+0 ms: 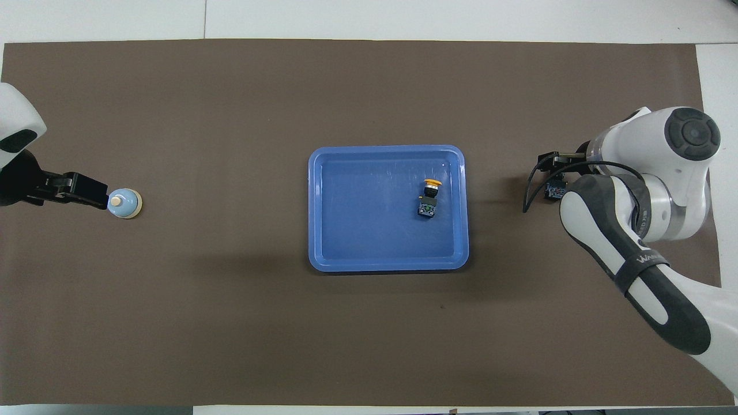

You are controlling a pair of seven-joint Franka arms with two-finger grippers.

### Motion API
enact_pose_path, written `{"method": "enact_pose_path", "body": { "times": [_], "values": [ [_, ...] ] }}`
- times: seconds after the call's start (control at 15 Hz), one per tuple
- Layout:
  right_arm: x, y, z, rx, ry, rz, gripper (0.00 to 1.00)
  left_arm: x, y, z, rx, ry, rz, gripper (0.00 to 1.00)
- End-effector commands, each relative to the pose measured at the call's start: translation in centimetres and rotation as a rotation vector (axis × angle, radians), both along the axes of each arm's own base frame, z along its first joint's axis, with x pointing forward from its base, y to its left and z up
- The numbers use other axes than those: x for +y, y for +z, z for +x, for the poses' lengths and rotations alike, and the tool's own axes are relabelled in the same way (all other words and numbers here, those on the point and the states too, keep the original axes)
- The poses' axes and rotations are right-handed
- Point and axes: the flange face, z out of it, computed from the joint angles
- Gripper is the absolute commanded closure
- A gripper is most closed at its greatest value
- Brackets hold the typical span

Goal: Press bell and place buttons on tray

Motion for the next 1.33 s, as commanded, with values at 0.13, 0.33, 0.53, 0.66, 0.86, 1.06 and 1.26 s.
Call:
{"method": "enact_pose_path", "body": {
  "times": [0.13,0.33,0.53,0.66,0.86,1.06,1.26],
  "values": [
    [-0.5,-2.4,-3.4,-0.004,0.034,-0.005,0.0,0.0,0.3,-0.3,0.005,0.01,0.003,0.0],
    [-0.6,-2.6,-3.6,0.003,0.057,-0.007,0.53,0.0,0.3,-0.3,0.005,0.01,0.003,0.0],
    [-0.7,-2.5,-3.6,0.009,0.057,-0.007,1.0,0.0,0.3,-0.3,0.005,0.01,0.003,0.0],
    [-0.5,-2.2,-3.5,0.014,0.059,-0.008,1.0,0.0,0.3,-0.3,0.005,0.01,0.003,0.0],
    [1.3,1.0,-1.6,0.039,0.075,-0.005,1.0,0.0,0.3,-0.3,0.005,0.01,0.003,0.0],
    [7.5,6.0,1.1,0.068,0.074,0.001,1.0,0.0,0.3,-0.3,0.005,0.01,0.003,0.0],
    [16.9,9.3,1.8,0.084,0.035,0.004,1.0,0.0,0.3,-0.3,0.005,0.01,0.003,0.0]
  ]
}}
